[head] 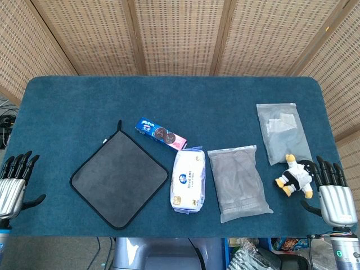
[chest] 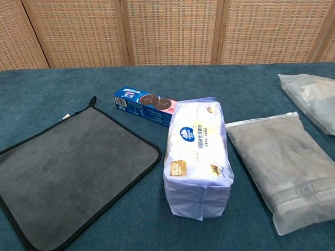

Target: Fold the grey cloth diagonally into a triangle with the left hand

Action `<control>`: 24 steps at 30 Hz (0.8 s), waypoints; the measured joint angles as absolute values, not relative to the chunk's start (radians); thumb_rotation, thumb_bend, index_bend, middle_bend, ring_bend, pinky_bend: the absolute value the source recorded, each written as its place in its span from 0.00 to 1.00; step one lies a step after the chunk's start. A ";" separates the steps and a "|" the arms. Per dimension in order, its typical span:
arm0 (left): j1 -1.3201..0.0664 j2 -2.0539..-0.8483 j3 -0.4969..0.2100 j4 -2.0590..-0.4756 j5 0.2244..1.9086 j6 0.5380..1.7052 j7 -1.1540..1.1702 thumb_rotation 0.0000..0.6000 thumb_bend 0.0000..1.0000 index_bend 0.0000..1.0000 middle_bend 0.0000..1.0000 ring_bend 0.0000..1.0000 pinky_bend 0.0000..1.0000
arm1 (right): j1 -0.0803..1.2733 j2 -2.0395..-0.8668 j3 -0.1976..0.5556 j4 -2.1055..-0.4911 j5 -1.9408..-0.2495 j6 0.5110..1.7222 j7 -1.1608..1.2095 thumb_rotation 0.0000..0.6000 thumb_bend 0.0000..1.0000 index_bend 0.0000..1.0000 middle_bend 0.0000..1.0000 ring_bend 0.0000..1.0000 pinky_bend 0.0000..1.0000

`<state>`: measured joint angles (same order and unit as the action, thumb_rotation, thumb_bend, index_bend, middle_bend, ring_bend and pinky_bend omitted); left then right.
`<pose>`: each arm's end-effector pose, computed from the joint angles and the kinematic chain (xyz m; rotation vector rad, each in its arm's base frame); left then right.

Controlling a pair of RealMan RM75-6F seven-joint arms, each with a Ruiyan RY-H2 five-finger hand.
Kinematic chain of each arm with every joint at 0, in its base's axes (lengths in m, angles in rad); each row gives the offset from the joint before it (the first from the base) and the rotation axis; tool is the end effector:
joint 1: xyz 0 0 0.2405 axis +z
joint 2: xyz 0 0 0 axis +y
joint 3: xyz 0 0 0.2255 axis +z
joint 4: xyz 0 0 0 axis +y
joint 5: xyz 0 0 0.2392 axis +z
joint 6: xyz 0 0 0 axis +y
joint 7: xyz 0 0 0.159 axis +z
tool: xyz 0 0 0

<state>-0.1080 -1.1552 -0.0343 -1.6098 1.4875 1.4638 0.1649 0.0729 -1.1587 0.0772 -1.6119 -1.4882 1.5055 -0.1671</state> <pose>-0.2908 0.1987 0.1032 -1.4528 -0.8202 -0.7972 -0.2904 -0.1986 0.1148 1.3813 -0.7878 0.8242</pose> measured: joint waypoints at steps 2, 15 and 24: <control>-0.109 -1.156 -0.035 -1.611 1.487 1.463 0.165 1.00 0.16 0.00 0.00 0.00 0.00 | 0.073 -1.158 0.077 -1.612 -1.488 1.506 -0.167 1.00 0.00 0.00 0.00 0.00 0.00; -0.108 -1.154 -0.033 -1.612 1.497 1.467 0.150 1.00 0.16 0.00 0.00 0.00 0.00 | 0.072 -1.157 0.073 -1.620 -1.498 1.508 -0.173 1.00 0.00 0.00 0.00 0.00 0.00; -0.114 -1.162 -0.030 -1.610 1.508 1.464 0.147 1.00 0.16 0.00 0.00 0.00 0.00 | 0.071 -1.156 0.076 -1.619 -1.487 1.504 -0.172 1.00 0.00 0.00 0.00 0.00 0.00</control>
